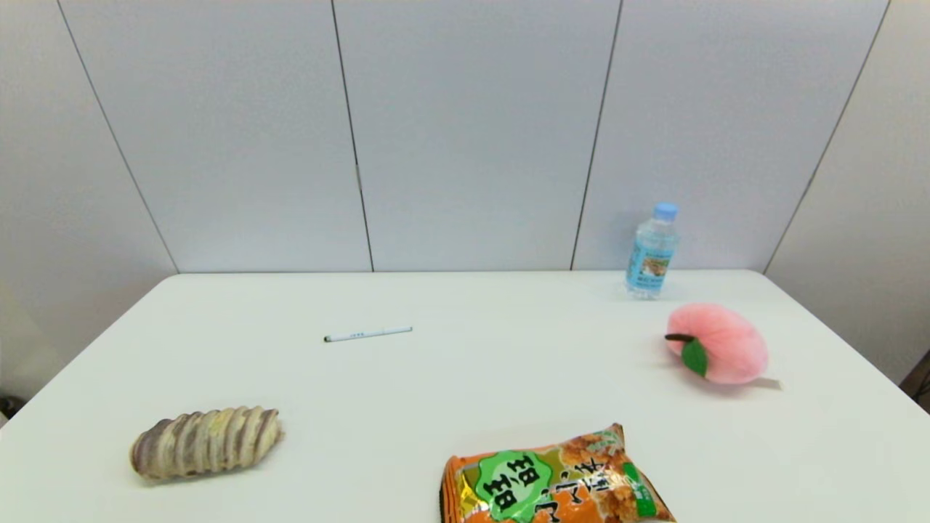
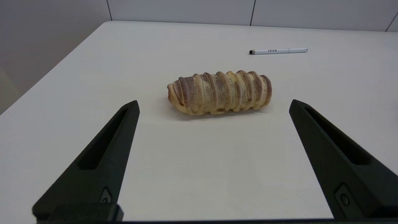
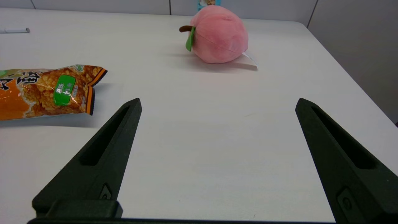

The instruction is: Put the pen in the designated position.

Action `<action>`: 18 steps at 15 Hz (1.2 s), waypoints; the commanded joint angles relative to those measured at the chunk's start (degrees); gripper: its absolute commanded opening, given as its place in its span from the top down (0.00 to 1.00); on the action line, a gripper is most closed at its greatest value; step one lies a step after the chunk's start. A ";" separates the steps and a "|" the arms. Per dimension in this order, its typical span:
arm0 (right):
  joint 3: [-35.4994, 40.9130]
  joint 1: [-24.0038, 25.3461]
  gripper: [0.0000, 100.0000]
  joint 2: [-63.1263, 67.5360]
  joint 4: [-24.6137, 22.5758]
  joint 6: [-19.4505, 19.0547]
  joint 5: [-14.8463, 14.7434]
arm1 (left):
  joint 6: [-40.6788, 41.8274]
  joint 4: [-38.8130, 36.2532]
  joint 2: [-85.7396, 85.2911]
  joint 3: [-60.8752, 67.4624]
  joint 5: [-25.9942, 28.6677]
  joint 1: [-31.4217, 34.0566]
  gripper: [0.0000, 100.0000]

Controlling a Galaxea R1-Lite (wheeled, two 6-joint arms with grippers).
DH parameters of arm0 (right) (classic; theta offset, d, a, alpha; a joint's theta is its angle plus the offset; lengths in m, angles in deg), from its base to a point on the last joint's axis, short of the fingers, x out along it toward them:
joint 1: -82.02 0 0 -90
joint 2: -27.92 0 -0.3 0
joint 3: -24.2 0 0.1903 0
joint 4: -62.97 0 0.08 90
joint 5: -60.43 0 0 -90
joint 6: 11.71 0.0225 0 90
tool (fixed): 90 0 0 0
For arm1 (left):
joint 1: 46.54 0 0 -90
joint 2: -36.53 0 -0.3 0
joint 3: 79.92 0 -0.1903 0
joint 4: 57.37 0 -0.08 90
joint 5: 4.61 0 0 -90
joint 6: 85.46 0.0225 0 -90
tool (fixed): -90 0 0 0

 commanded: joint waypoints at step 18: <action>0.00 0.02 0.00 0.07 0.19 0.15 -0.06 | 13.16 18.21 64.85 -53.79 -0.07 -0.60 0.00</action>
